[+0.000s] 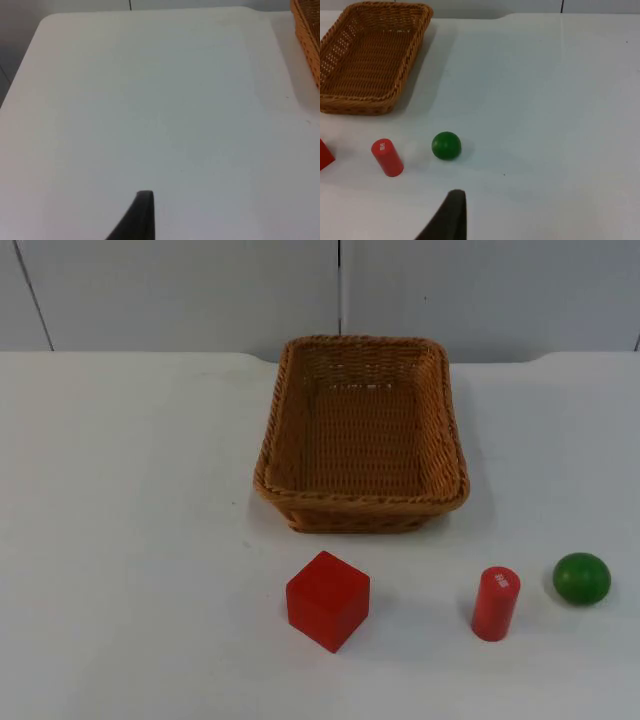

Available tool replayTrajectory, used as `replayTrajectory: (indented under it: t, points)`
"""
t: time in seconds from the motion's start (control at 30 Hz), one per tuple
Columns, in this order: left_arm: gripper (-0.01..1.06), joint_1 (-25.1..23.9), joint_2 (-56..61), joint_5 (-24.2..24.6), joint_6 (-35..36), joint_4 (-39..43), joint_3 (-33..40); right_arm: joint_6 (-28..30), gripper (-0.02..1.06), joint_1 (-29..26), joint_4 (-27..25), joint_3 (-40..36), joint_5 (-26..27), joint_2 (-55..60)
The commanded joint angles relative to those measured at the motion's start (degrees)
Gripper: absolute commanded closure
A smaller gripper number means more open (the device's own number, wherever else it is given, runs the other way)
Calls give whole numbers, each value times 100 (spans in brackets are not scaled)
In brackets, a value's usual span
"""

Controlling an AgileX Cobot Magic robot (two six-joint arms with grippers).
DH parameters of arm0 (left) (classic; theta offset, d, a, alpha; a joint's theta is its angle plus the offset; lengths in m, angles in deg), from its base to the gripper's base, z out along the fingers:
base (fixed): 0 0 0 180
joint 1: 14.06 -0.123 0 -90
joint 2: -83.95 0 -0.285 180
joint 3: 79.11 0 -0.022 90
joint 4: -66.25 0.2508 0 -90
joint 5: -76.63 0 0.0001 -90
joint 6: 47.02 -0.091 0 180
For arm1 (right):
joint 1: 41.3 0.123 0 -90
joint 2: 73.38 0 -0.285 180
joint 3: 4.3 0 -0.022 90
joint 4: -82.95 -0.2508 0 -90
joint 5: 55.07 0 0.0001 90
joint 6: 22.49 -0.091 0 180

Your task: Pick up the basket with the left hand and place the object to the left of the red cylinder into the basket with the right hand.

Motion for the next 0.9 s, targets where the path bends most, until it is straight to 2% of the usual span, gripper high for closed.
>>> replayTrajectory:
  t: [0.0,0.13,0.33,0.5,0.7,0.87]
  points:
    - [0,-12,21,-58,8,32,27,57,-1,-36,0,-3,57,-15]
    - [0,-12,21,-85,8,45,0,86,-1,-36,0,129,128,-15]
    - [0,-12,-630,-356,8,0,-460,86,-1,-36,0,655,495,946]
    - [0,-12,-1927,-770,8,-100,-908,110,-1,-36,0,1200,1195,2329]
    - [0,-12,-3172,-1141,8,-102,-1337,110,-1,-36,0,1606,1405,3651]
    - [0,-12,-3937,-1452,8,-256,-1409,110,-1,-36,0,1632,1549,4540]
